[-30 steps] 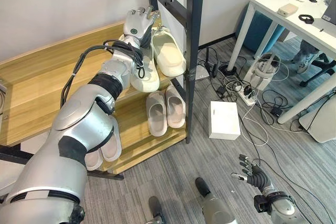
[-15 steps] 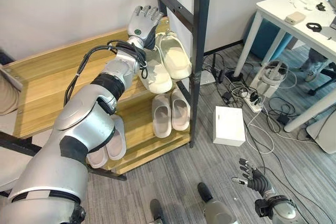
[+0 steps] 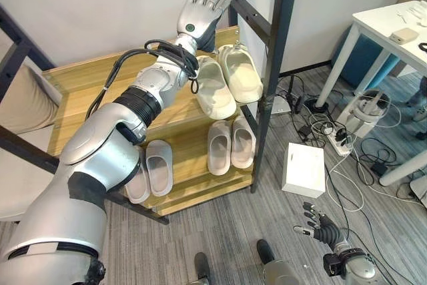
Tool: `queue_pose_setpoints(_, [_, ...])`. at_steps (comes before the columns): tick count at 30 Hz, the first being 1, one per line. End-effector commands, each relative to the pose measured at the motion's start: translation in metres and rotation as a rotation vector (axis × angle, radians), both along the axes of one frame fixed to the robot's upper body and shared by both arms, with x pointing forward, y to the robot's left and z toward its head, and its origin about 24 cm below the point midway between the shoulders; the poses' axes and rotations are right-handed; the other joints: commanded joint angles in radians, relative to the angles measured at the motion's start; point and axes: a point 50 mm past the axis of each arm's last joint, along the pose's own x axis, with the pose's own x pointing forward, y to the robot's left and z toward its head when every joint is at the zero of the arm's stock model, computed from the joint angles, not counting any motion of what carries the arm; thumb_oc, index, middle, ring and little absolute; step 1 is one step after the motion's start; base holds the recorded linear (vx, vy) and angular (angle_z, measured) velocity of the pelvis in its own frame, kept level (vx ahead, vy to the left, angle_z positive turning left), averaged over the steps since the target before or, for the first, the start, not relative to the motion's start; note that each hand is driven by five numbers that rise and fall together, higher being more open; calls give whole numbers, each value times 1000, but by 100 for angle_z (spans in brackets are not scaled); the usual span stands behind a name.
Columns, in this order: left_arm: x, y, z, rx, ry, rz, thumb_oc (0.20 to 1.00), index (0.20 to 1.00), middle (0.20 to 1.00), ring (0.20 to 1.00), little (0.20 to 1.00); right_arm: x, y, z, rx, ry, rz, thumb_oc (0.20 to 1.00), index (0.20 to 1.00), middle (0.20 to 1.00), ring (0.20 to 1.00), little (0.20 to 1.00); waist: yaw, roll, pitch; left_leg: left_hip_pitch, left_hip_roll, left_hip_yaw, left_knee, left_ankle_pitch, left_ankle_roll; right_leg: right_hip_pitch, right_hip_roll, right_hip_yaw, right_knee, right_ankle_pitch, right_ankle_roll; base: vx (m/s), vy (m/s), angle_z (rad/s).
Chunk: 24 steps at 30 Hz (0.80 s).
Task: Arrange the slippers neatly on the shoe rack.
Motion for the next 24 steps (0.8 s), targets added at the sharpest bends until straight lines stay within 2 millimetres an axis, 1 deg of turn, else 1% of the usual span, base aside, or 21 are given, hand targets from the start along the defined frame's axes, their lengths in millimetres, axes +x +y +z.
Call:
queue_pose_setpoints(1, [-17,28,19,-374,-11,-173,1000,1000,1000,1000,1000,6,10,4,19,-49,-21,1000,1000,1000,1000,1000,46,-47,11,32,-2,-36,12,-71,-24,71,-16,-58,-21,-83,3,0,20,15])
queue_pose_setpoints(5, [-28,30,-17,-723,210,-439,1000,1000,1000,1000,1000,7,13,1,4,-36,-29,1000,1000,1000,1000,1000,58,-44,10,29,-6,-46,15,-68,-23,75,-19,-67,-23,-78,-1,-8,11,12])
queue_pose_setpoints(7, [-31,28,-31,-826,323,-546,1000,1000,1000,1000,1000,7,15,0,7,-32,-29,1000,1000,1000,1000,1000,60,-41,10,26,-8,-52,15,-65,-22,75,-20,-71,-23,-76,-1,-17,13,9])
queue_pose_setpoints(9, [-32,22,-48,-886,460,-617,1000,1000,1000,1000,1000,8,17,0,10,-27,-28,1000,1000,1000,1000,1000,63,-40,10,22,-9,-58,16,-62,-21,74,-21,-76,-24,-72,-1,-13,5,7])
queue_pose_setpoints(10, [-32,22,-48,-886,460,-617,1000,1000,1000,1000,1000,8,17,0,10,-27,-28,1000,1000,1000,1000,1000,62,-40,10,21,-9,-58,16,-62,-21,74,-21,-76,-24,-72,-1,-20,0,6])
queue_pose_setpoints(11, [-32,17,-61,-918,570,-655,1000,1000,1000,1000,1000,9,19,-1,11,-22,-23,1000,1000,1000,1000,1000,65,-39,13,20,-10,-61,16,-60,-20,73,-21,-78,-24,-69,0,-18,-1,5])
queue_pose_setpoints(13, [-32,13,-79,-956,692,-677,1000,1000,1000,1000,1000,7,21,-3,8,-7,-18,1000,1000,1000,1000,1000,65,-37,14,19,-10,-63,17,-58,-20,73,-22,-80,-25,-65,1,-16,0,7])
queue_pose_setpoints(14, [-32,11,-85,-949,738,-673,1000,1000,1000,1000,1000,7,21,-3,6,-4,-17,1000,1000,1000,1000,1000,65,-35,13,18,-10,-63,17,-57,-19,72,-22,-81,-26,-65,1,-8,3,6])
queue_pose_setpoints(15, [-32,11,-85,-949,739,-673,1000,1000,1000,1000,1000,7,21,-3,7,-4,-18,1000,1000,1000,1000,1000,65,-35,13,18,-10,-63,17,-58,-19,72,-22,-81,-26,-65,1,0,0,0])
queue_pose_setpoints(17, [-32,6,-96,-934,815,-661,1000,1000,1000,1000,1000,6,21,-4,-2,5,-11,1000,1000,1000,1000,1000,65,-33,13,18,-10,-64,16,-56,-18,73,-22,-81,-27,-63,2,0,0,0])
queue_pose_setpoints(18, [-32,6,-96,-933,815,-661,1000,1000,1000,1000,1000,6,21,-4,-1,5,-11,1000,1000,1000,1000,1000,65,-33,13,18,-10,-64,16,-56,-18,73,-22,-81,-27,-63,2,0,0,0])
queue_pose_setpoints(19, [-32,5,-103,-923,868,-642,1000,1000,1000,1000,1000,5,22,-5,-4,14,-12,1000,1000,1000,1000,1000,65,-32,13,19,-12,-66,16,-55,-18,73,-22,-82,-28,-61,3,0,0,0])
queue_pose_setpoints(20, [-32,5,-103,-923,869,-642,1000,1000,1000,1000,1000,5,22,-5,-3,14,-12,1000,1000,1000,1000,1000,65,-32,13,19,-12,-66,16,-55,-18,73,-22,-82,-29,-61,3,0,0,0])
queue_pose_setpoints(23, [-27,5,-114,-902,883,-572,1000,1000,1000,1000,1000,3,25,-7,-6,23,7,1000,1000,1000,1000,1000,63,-32,11,22,-10,-64,16,-55,-18,73,-22,-81,-28,-61,5,0,0,0])
queue_pose_setpoints(24, [-27,5,-114,-902,883,-573,1000,1000,1000,1000,1000,3,25,-7,-6,23,7,1000,1000,1000,1000,1000,63,-32,11,22,-10,-64,16,-55,-18,73,-22,-81,-28,-61,5,0,0,0])
